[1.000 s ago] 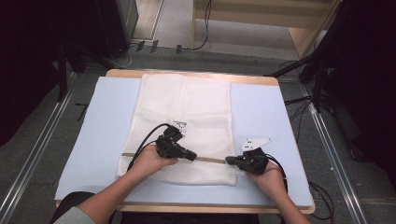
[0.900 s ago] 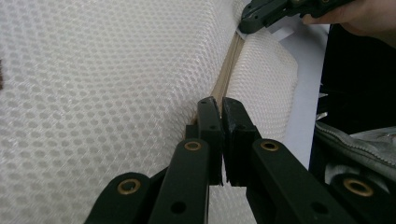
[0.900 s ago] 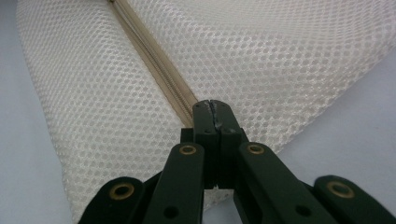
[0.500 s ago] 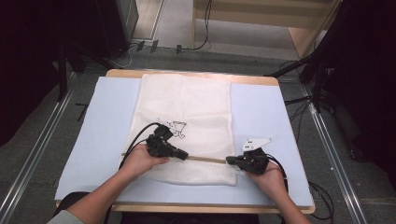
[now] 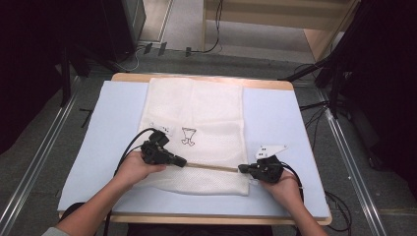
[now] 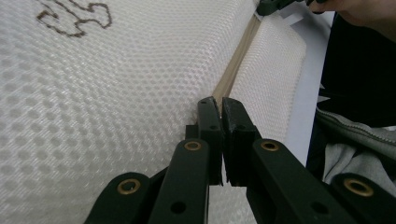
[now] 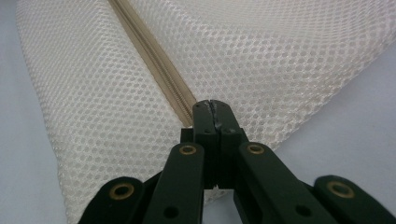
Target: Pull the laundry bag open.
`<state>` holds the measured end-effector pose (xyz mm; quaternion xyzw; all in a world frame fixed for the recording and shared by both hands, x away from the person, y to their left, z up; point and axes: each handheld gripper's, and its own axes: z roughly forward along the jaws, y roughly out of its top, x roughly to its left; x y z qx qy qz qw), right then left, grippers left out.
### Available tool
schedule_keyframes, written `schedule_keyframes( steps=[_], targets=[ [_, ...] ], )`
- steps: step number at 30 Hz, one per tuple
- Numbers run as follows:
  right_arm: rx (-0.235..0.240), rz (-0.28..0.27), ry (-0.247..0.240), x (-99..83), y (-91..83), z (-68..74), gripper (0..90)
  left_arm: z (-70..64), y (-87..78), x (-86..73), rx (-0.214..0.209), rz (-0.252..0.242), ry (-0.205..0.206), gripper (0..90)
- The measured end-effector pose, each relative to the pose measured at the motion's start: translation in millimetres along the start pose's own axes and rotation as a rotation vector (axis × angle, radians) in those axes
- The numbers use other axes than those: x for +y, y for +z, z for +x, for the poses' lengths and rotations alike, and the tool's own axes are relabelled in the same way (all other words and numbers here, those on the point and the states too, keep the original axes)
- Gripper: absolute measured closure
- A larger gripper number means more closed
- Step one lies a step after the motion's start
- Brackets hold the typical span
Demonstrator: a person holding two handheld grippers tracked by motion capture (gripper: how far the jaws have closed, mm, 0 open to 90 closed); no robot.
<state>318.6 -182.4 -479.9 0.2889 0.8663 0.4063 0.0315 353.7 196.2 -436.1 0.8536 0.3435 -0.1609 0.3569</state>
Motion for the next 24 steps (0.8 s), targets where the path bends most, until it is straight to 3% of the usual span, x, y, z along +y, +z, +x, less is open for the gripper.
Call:
schedule_keyframes(
  steps=[11,15,21,24],
  targets=[
    [0.001,0.003,-0.006,0.5,-0.1,-0.6,90.0,5.7,-18.2,-7.9,-0.005,-0.017,-0.022,89.0],
    [-0.002,0.004,-0.009,0.7,-0.4,-1.4,90.0,5.5,-20.1,-10.4,-0.006,-0.012,-0.02,89.0],
    [-0.003,0.006,-0.005,0.6,-0.4,-1.2,90.0,10.0,-23.7,-13.2,-0.015,0.002,-0.061,89.1],
    [-0.004,0.005,-0.001,0.7,-0.3,-1.1,90.0,10.8,-24.9,-13.4,-0.007,0.009,-0.053,89.0]
  ],
)
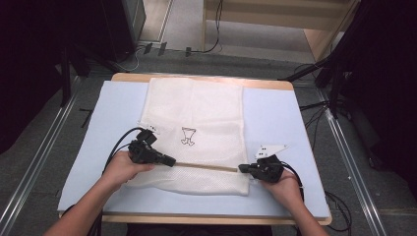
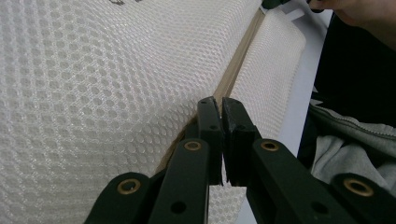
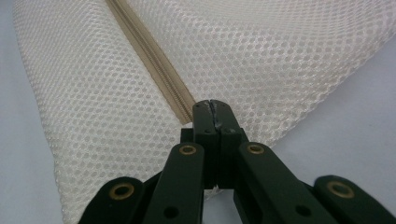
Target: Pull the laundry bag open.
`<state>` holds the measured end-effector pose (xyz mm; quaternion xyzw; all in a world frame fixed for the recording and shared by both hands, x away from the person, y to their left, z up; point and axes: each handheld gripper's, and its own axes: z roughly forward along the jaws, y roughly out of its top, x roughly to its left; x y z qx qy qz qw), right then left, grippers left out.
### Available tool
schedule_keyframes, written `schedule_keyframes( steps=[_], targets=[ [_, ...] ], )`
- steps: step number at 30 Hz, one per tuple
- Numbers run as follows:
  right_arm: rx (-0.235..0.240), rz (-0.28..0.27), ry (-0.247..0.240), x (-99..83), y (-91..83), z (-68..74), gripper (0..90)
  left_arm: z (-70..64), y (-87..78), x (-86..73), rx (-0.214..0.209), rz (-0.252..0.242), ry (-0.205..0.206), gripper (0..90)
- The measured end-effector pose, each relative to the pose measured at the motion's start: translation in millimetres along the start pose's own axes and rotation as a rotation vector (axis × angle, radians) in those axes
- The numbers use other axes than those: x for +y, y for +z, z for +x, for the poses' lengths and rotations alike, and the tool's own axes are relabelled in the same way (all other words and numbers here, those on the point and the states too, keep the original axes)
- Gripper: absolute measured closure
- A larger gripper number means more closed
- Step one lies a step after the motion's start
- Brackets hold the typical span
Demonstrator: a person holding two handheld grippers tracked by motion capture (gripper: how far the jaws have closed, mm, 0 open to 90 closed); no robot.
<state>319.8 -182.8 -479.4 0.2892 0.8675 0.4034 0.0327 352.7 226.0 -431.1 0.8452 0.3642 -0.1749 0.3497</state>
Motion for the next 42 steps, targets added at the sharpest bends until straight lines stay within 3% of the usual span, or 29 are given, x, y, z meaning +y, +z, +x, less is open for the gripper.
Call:
schedule_keyframes(
  steps=[5,10,13,17,20,30,32,42],
  targets=[
    [-0.006,0.002,-0.005,0.0,-0.1,0.4,90.0,8.6,-10.0,-5.7,-0.011,-0.024,-0.04,89.1],
    [-0.003,0.002,-0.003,0.1,-0.1,-0.1,90.0,6.3,-11.2,-8.3,-0.004,-0.018,-0.022,89.0],
    [-0.003,0.003,-0.006,0.0,-0.2,0.0,90.0,8.5,-16.0,-11.3,0.021,-0.024,-0.035,89.0],
    [-0.003,0.001,-0.003,-0.1,-0.2,-0.5,90.0,15.1,-24.3,-19.9,0.011,-0.034,-0.059,89.0],
    [-0.006,0.004,-0.004,0.1,-0.4,-0.1,90.0,14.5,-29.0,-23.3,0.025,-0.04,-0.047,89.0],
    [-0.011,0.009,0.0,0.0,-1.4,-0.6,90.0,19.0,-38.3,-28.2,0.037,-0.055,-0.077,89.0],
    [-0.011,0.008,0.0,-0.1,-1.6,-0.7,90.0,22.4,-41.1,-30.3,0.022,-0.055,-0.086,89.0],
    [-0.012,0.004,0.006,-0.5,-1.5,-0.7,90.0,21.8,-43.7,-32.9,0.027,-0.045,-0.076,89.1]
  ],
)
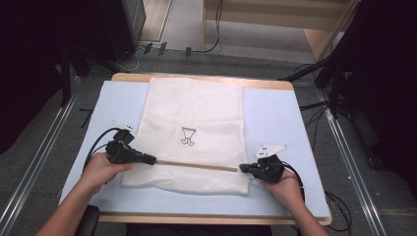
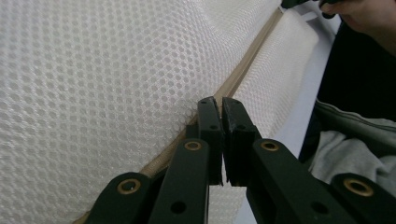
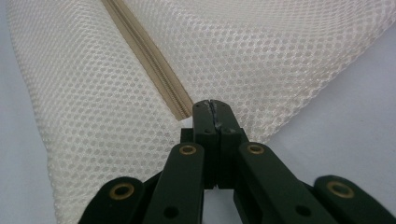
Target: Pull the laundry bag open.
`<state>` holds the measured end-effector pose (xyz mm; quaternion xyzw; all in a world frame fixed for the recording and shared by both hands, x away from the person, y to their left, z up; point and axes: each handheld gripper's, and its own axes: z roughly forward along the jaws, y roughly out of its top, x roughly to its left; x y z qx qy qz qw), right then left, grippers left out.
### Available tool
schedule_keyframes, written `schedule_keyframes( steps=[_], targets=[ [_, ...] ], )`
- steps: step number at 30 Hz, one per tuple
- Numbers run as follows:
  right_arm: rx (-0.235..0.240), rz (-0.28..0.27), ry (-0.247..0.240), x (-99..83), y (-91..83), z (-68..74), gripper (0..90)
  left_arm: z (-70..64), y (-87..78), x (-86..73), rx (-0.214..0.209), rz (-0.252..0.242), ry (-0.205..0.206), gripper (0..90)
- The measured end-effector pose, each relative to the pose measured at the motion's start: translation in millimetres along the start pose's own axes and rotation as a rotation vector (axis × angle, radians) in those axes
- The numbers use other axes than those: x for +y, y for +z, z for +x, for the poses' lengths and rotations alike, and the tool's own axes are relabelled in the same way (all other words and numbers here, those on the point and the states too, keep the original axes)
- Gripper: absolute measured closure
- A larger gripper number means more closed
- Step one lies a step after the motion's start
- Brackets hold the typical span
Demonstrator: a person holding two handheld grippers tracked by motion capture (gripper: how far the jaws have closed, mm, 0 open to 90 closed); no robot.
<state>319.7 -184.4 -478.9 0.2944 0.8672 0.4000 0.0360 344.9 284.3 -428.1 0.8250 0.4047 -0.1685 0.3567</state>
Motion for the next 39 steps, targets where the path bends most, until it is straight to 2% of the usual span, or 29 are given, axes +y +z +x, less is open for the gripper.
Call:
schedule_keyframes(
  steps=[3,4,7,8,9,15,21,30,36,39],
  targets=[
    [0.0,-0.001,0.004,-0.4,-0.1,-0.1,90.0,1.1,-3.4,-2.2,0.006,-0.012,-0.011,89.0],
    [0.002,-0.004,0.001,-0.4,0.1,-0.4,90.0,1.7,-4.1,-2.6,-0.005,-0.013,-0.013,89.0],
    [0.0,-0.001,0.0,-0.2,0.0,-0.1,90.0,1.1,-4.8,-2.9,-0.004,-0.01,-0.004,89.1],
    [0.0,-0.002,0.0,-0.3,0.0,-0.1,90.0,0.9,-5.7,-3.6,0.012,-0.018,-0.01,89.0],
    [-0.002,-0.002,-0.001,-0.2,0.1,0.2,90.0,2.2,-7.4,-4.2,-0.003,-0.022,-0.019,89.0],
    [0.0,-0.001,0.004,-0.5,-0.1,-0.3,90.0,7.4,-17.5,-11.0,0.019,-0.038,-0.039,89.1],
    [0.003,-0.001,0.0,-0.4,0.0,-1.1,90.0,16.5,-31.9,-21.6,0.054,-0.065,-0.077,89.0],
    [0.008,0.007,-0.004,0.8,0.0,-2.1,90.0,22.1,-41.5,-31.1,0.064,-0.088,-0.103,89.0],
    [0.014,0.011,0.0,1.6,0.1,-2.9,90.0,28.9,-45.8,-36.3,0.112,-0.086,-0.113,89.0],
    [0.015,0.014,0.003,1.8,0.0,-3.0,90.0,35.7,-50.5,-40.6,0.123,-0.091,-0.142,88.9]
  ],
)
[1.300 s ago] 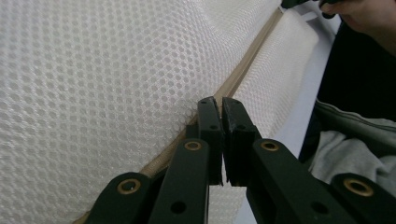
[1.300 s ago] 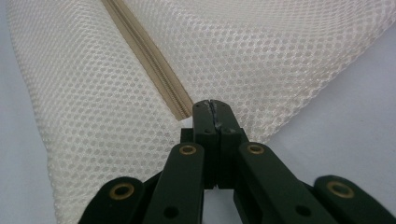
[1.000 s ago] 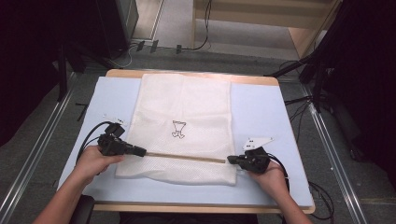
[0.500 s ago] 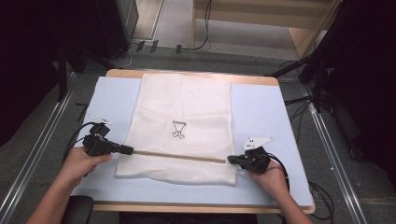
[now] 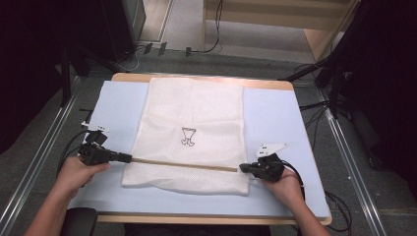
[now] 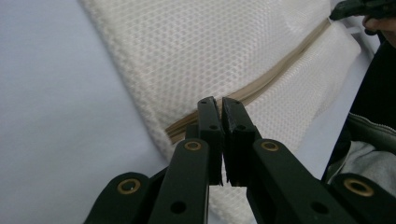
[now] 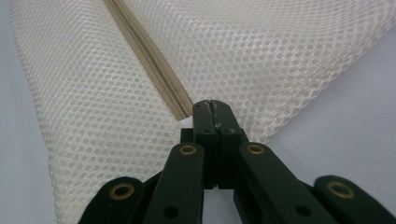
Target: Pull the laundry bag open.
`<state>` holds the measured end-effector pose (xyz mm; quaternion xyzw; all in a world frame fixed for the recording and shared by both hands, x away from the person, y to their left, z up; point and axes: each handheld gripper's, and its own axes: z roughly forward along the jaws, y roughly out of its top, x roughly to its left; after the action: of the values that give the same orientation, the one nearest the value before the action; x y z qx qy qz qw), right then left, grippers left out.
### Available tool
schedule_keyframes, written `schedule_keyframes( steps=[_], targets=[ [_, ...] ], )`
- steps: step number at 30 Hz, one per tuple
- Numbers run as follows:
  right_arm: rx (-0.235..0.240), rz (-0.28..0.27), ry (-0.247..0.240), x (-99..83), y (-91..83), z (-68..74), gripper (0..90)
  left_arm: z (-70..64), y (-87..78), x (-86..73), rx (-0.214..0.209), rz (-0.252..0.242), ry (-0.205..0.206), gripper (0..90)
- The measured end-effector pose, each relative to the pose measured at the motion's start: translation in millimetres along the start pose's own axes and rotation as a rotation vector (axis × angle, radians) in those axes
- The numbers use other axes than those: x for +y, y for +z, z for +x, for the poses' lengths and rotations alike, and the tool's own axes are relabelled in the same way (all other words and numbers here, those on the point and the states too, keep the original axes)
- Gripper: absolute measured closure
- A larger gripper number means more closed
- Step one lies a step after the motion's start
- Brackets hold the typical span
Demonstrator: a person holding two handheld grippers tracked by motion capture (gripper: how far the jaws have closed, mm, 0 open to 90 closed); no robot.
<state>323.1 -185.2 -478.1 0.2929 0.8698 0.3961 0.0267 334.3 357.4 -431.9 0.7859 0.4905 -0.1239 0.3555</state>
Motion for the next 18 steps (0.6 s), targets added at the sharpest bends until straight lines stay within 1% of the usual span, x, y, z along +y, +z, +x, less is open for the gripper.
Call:
schedule_keyframes(
  steps=[2,3,4,5,6,8,10,13,15,18],
  targets=[
    [0.002,0.003,0.001,0.2,-0.1,-0.1,90.0,3.8,-2.9,-2.5,0.005,-0.009,-0.013,88.9],
    [0.001,0.003,0.002,0.3,-0.1,-0.2,90.0,5.4,-3.5,-3.4,0.008,-0.013,-0.014,88.9],
    [0.001,0.005,0.003,0.5,-0.1,-0.2,90.0,6.2,-3.7,-4.2,0.019,-0.012,-0.019,88.9],
    [0.0,0.005,0.003,0.7,0.0,-0.3,90.0,7.2,-3.5,-4.8,0.029,-0.008,-0.02,88.9],
    [0.002,0.005,0.002,0.9,0.1,-0.3,90.0,7.8,-3.0,-5.1,0.031,-0.004,-0.021,88.9],
    [0.0,0.012,0.001,1.5,-0.1,0.1,90.0,7.0,-2.6,-5.5,0.055,-0.002,-0.011,88.9],
    [-0.002,0.016,-0.002,1.8,-0.2,0.2,90.0,8.0,-1.3,-6.8,0.057,-0.001,-0.012,88.9],
    [0.003,0.018,0.004,2.0,-0.6,-0.8,90.0,8.6,-1.4,-9.0,0.039,-0.011,-0.025,88.8],
    [-0.006,0.023,0.004,2.2,-2.0,-2.6,90.0,6.8,-1.6,-11.1,0.038,-0.016,-0.03,88.8],
    [-0.003,0.018,0.014,1.7,-2.7,-4.4,90.0,4.2,-2.1,-14.6,0.041,-0.016,-0.019,88.8]
  ],
)
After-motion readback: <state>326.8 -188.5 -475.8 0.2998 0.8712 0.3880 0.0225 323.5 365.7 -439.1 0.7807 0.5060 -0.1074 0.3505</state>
